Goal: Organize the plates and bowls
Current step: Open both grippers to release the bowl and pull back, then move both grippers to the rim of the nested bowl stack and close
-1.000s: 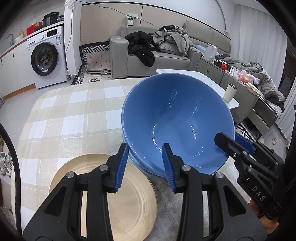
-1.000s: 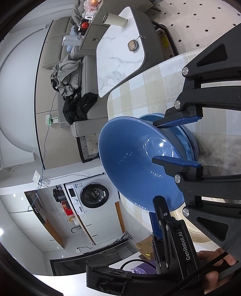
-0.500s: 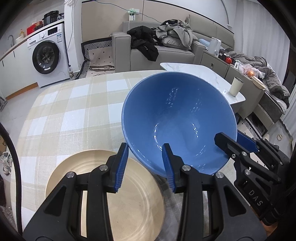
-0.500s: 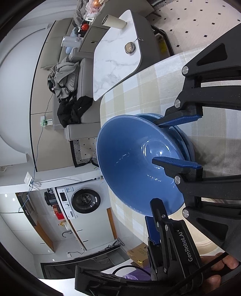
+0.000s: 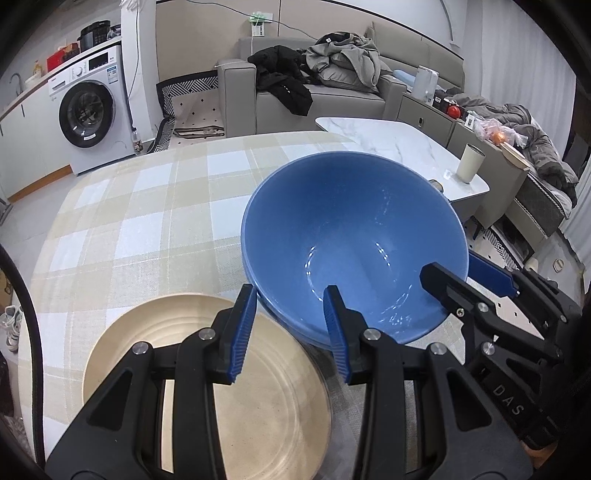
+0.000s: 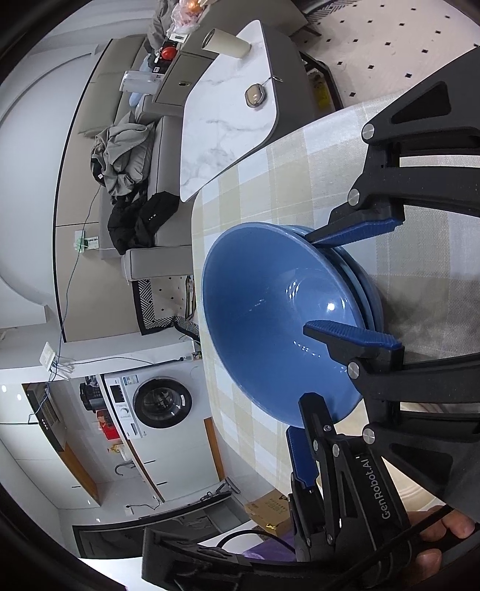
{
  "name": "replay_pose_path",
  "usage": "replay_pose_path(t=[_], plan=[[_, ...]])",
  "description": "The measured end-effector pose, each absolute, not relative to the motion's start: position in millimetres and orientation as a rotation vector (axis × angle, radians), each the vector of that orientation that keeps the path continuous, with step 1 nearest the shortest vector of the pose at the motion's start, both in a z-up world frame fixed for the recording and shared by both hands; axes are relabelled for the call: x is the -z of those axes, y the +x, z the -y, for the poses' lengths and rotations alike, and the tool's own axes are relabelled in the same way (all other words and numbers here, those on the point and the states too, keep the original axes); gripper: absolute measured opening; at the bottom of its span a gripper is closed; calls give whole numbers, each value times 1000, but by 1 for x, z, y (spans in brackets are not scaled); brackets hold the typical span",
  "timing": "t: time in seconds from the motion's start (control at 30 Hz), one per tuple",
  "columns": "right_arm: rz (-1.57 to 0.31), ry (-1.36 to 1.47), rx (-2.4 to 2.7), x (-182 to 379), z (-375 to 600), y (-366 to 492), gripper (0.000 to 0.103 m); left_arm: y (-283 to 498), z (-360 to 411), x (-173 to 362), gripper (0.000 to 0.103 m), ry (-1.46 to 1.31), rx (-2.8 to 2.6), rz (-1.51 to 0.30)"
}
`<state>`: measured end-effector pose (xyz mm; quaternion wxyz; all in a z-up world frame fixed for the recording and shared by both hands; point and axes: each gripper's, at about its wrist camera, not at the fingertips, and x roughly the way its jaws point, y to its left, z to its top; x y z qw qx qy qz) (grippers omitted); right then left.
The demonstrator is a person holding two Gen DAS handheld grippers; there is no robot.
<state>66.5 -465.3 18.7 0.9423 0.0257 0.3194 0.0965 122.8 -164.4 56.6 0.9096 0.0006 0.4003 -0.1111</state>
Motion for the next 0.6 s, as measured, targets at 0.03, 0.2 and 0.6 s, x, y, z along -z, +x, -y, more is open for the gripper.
replay_pose_path(t=[0.03, 0.2, 0.6], plan=[[-654, 50, -200, -18, 466, 67, 43, 122, 164, -56, 35, 3, 230, -822], [-665, 23, -215, -15, 467, 69, 51, 123, 160, -55, 35, -5, 237, -830], [-636, 95, -224, -22, 491, 66, 86, 123, 146, -62, 79, -20, 233, -824]])
